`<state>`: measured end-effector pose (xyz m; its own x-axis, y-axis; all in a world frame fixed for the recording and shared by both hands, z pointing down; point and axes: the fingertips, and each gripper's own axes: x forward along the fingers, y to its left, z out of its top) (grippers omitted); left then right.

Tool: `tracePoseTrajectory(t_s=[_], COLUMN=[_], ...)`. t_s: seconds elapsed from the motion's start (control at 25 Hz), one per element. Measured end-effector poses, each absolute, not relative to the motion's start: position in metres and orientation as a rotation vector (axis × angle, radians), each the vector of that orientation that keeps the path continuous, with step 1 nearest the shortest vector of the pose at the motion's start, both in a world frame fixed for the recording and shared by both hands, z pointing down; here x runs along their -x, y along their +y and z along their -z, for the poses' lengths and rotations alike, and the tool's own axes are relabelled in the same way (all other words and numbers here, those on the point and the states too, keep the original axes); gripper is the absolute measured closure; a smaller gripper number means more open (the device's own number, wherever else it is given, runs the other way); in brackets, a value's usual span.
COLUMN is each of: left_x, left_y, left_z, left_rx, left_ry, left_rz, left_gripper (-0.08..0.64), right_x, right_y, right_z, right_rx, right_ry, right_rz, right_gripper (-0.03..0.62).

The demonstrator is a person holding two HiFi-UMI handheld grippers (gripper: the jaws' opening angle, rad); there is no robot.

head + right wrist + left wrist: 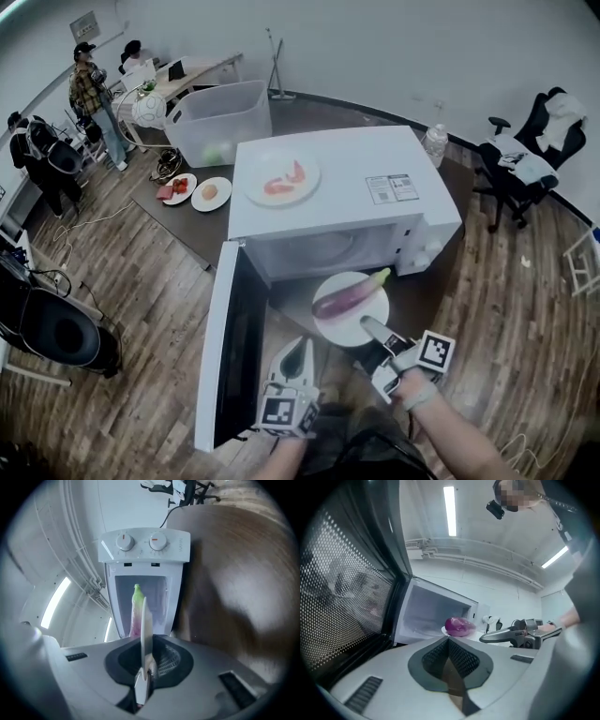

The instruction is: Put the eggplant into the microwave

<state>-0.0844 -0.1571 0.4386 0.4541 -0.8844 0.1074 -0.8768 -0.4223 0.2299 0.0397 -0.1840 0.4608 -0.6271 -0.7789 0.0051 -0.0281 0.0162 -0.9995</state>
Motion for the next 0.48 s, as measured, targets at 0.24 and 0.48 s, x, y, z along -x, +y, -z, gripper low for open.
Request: tracePoseTrajectory(t_s=[0.24, 0.48], left_x=[0.096, 0.106], left_y=[-0.170, -0.175], left_z=[-0.452, -0.464], left_rx=[-2.390, -2.351], left_ry=[-1.589, -1.645], left_rz=[0.065, 0.081], left_gripper=[0.560, 0.560], right_x=[-0.038, -0.032], right_y=[-0.208, -0.223], right_z=[-0.472, -0.480], right_rx=[0.825, 0.824], right_ry=[1.734, 1.730], right_rz=[1.684, 1.703], right_gripper=[0.566, 0.565])
